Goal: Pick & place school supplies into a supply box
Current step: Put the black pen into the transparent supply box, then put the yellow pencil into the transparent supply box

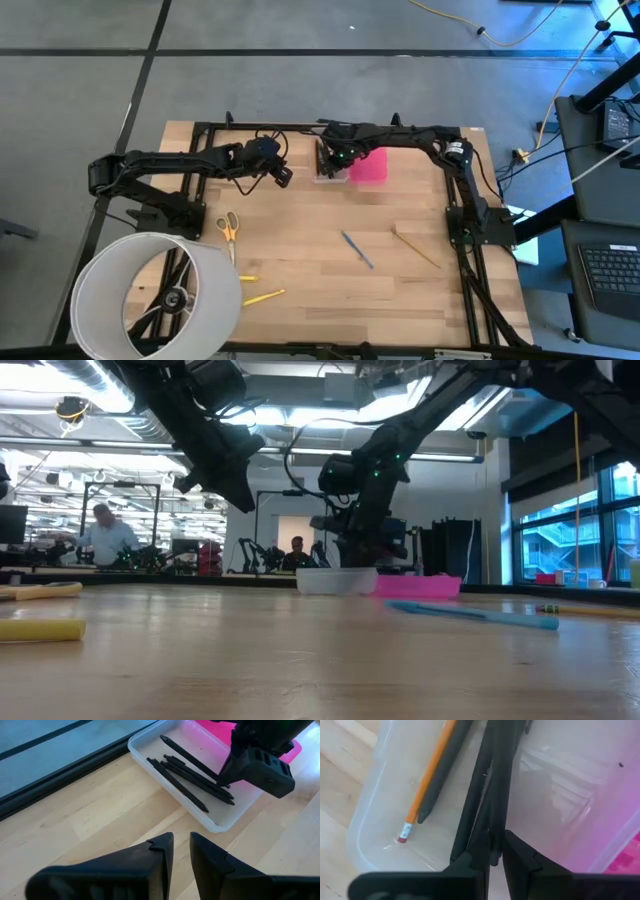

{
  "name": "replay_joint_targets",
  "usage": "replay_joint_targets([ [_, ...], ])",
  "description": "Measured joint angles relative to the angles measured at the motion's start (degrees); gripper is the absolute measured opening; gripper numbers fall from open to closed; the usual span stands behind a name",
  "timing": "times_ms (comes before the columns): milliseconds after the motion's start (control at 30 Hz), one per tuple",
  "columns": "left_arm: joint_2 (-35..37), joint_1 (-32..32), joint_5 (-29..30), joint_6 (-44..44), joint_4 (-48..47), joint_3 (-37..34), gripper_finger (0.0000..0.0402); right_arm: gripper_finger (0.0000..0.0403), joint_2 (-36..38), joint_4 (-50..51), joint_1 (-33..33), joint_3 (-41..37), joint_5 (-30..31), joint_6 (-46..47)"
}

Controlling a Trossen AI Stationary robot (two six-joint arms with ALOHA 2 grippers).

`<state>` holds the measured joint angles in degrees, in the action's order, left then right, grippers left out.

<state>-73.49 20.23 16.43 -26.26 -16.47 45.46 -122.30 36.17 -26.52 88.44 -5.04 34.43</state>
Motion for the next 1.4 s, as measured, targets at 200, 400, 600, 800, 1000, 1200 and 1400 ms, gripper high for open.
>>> replay_joint_targets([
  [200, 0.0, 0.01, 0.0, 0.0, 0.0, 0.0, 0.0056, 0.0046, 0.08, 0.01, 0.0, 0.0, -0.04, -0.08],
  [400, 0.0, 0.0, 0.0, 0.0, 0.02, -0.01, 0.0057, 0.0077, 0.13, -0.01, 0.0, 0.0, 0.0, -0.02],
  [600, 0.0, 0.01, 0.0, 0.0, 0.0, -0.01, 0.0055, 0.0097, 0.15, -0.09, 0.0, 0.0, 0.0, -0.06],
  [800, 0.0, 0.01, 0.0, 0.0, 0.0, 0.0, 0.0058, 0.0099, 1.64, -0.03, 0.0, -0.04, -0.04, -1.05],
  [1000, 0.0, 0.0, 0.0, -0.01, 0.0, 0.01, 0.0055, 0.01, 6.93, 0.85, 0.01, -0.07, 0.4, -2.53],
  [1200, 0.0, 0.02, 0.02, 0.0, 0.02, 0.02, 0.0058, 0.01, 17.24, 8.14, 2.4, -0.07, 3.26, -10.7],
  [1400, 0.0, 0.02, 0.05, 0.0, 0.04, 0.02, 0.0056, 0.01, 27.31, 24.26, 10.59, -1.18, 8.33, -13.71],
])
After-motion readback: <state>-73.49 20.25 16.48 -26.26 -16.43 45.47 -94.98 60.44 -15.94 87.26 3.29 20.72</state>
